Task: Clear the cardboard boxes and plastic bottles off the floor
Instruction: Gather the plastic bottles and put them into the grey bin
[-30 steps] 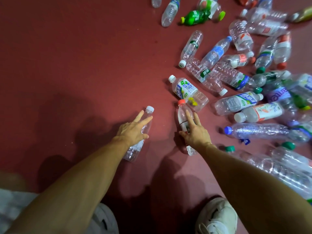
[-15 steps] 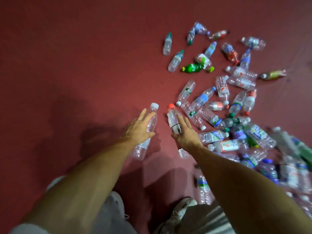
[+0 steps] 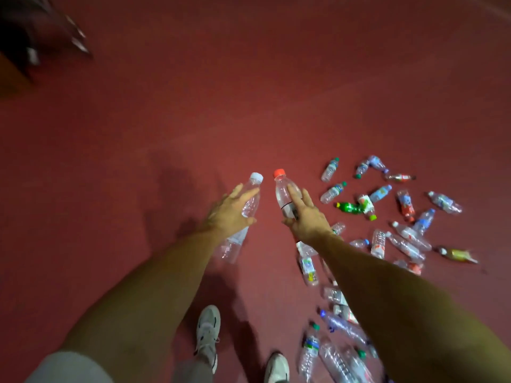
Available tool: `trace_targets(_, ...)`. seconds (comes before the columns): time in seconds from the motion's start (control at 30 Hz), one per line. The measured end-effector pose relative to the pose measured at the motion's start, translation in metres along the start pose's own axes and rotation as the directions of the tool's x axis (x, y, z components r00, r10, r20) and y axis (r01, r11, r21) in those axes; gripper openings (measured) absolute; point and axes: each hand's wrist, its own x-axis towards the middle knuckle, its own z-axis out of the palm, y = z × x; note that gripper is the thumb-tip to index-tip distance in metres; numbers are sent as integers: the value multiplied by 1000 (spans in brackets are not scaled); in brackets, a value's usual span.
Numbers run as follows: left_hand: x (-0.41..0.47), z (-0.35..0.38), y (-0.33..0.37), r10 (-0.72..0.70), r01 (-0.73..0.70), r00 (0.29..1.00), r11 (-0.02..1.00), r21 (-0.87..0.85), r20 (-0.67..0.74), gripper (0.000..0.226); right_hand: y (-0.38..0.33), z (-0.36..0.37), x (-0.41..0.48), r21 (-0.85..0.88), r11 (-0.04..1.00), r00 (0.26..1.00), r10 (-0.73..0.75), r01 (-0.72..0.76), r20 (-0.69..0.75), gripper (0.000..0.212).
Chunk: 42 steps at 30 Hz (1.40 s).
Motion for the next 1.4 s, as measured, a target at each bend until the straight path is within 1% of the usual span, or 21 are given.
trace_targets(0.07, -22, -30, -11, -55, 56, 998, 998, 28, -34, 82, -39, -14, 1, -11, 997, 997, -80, 81, 8, 85)
trace_targets(0.13, -43, -55, -29, -101, 105, 991, 994, 43, -84, 83, -77, -18, 3, -21, 992, 992, -125, 125, 30, 84)
trace_targets(0.23, -79, -92, -69, -177, 181, 972, 983, 16, -152, 82, -142, -11, 9, -51, 973, 972, -222, 226, 72, 82)
trace_targets(0.33, -114, -128, -128, -301, 290, 921, 954, -80, -246, 79, -221, 8, 17, -86, 943, 942, -309, 321, 128, 83)
trace_targets(0.4, -138, -149, -173, -379, 359, 880, 925, -121, -285, 82, -276, 29, 21, -102, 918, 917, -364, 383, 166, 84)
trace_targets(0.57, -218, -199, -286, -524, 513, 791, 849, -122, -317, 82, -420, 93, 13, -93, 840, 830, -502, 535, 243, 87)
trace_targets(0.67, -271, -222, -346, -603, 590, 717, 792, -157, -351, 79, -499, 135, 2, -74, 769, 752, -594, 635, 286, 91)
trace_targets(0.73, -305, -234, -381, -657, 629, 659, 748, -210, -366, 79, -548, 164, -4, -71, 722, 701, -635, 688, 325, 91)
trace_targets(0.83, -351, -247, -433, -721, 677, 580, 685, -268, -378, 79, -620, 207, -12, -76, 649, 624, -683, 757, 380, 88)
trace_targets(0.9, -377, -255, -469, -769, 710, 514, 630, -316, -379, 80, -667, 234, -16, -92, 605, 584, -699, 790, 413, 86)
trace_targets(1.0, -411, -268, -519, -817, 740, 435, 564, -366, -380, 80, -735, 278, -19, -93, 516, 496, -733, 851, 466, 86)
trace_targets(1.13, -441, -290, -598, -871, 793, 329, 465, -395, -364, 80, -827, 339, -16, -52, 433, 394, -757, 900, 522, 85)
trace_targets(1.2, -452, -305, -642, -900, 818, 243, 391, -423, -363, 79, -873, 368, -7, -35, 385, 340, -763, 922, 550, 85)
trace_targets(1.27, -461, -319, -680, -927, 822, 159, 315, -474, -341, 79, -919, 395, 3, -35, 353, 308, -757, 935, 576, 86)
trace_targets(1.33, -470, -332, -712, -944, 824, 122, 269, -499, -308, 79, -961, 419, 12, -24, 330, 277, -748, 944, 603, 87)
trace_targets(1.4, -479, -344, -744, -951, 821, 92, 240, -518, -296, 79, -1002, 438, 18, -15, 281, 229, -749, 960, 622, 87)
